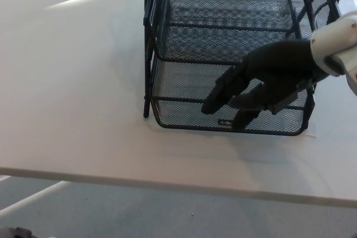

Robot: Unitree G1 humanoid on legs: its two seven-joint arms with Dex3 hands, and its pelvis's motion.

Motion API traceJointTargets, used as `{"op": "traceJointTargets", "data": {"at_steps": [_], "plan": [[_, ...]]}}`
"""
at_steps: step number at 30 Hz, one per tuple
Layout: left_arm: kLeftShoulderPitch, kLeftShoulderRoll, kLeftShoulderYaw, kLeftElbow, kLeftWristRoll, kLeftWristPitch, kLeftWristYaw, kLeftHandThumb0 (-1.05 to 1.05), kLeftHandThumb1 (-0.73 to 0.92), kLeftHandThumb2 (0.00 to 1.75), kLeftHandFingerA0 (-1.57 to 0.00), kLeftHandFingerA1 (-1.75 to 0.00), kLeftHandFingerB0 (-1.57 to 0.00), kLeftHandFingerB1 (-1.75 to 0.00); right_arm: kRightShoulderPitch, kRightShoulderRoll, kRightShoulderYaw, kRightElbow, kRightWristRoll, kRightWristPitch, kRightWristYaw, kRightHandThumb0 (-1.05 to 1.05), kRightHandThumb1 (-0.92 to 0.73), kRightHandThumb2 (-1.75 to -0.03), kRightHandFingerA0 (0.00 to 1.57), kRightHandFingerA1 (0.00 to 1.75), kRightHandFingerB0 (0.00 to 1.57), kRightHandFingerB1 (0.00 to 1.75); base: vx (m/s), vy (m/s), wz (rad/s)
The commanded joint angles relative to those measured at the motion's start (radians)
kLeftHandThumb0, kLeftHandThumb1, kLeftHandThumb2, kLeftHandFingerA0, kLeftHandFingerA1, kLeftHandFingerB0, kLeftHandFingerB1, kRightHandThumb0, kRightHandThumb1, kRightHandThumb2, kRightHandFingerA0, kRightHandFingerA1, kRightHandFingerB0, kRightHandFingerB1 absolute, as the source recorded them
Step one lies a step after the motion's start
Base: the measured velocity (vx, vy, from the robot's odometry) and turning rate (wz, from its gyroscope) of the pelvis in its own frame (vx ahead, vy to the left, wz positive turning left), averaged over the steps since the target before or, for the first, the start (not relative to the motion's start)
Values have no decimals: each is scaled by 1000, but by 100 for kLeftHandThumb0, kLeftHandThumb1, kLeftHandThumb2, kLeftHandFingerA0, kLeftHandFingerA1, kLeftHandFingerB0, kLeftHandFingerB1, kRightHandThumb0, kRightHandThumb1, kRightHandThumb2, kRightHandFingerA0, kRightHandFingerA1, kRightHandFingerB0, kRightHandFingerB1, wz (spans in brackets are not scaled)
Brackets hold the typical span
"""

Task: A balck drawer is kept on the middle of the table and the robot uses its right hand to push it back away from the robot

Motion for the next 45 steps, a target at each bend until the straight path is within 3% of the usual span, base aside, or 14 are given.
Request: {"op": "traceJointTargets", "data": {"at_steps": [1, 15, 26, 29, 36, 45], "plan": [[1, 10, 2, 10, 15, -11, 6, -58, 76, 62, -43, -35, -33, -31, 29, -20, -15, -127, -20, -24, 27, -75, -90, -68, 39, 35, 29, 31, 0, 0, 0], [7, 16, 14, 2, 3, -23, -13, -61, 73, 64, -40, -36, -31, -32, 198, -96, 24, -819, 83, 136, 131, -75, -92, -71, 37, 39, 27, 32, 0, 0, 0], [-2, 11, 10, 7, 10, -10, -8, -56, 76, 61, -44, -36, -34, -32, 318, -162, -88, -1127, 248, 268, 134, -71, -92, -70, 38, 38, 26, 31, 0, 0, 0], [3, 16, 11, 7, 9, -11, -7, -56, 76, 62, -42, -36, -32, -32, 383, -203, -107, -1122, 242, 255, 135, -73, -91, -71, 36, 38, 24, 31, 0, 0, 0], [8, 13, 15, 7, 8, -13, -1, -56, 76, 61, -43, -35, -33, -31, 646, -290, -135, -924, 176, 95, 95, -71, -92, -70, 36, 37, 27, 31, 0, 0, 0], [21, 17, 27, 10, -2, -17, -4, -55, 76, 63, -42, -36, -32, -32, 870, -239, -187, -463, 111, -116, -31, -71, -91, -68, 40, 38, 29, 32, 0, 0, 0]]}}
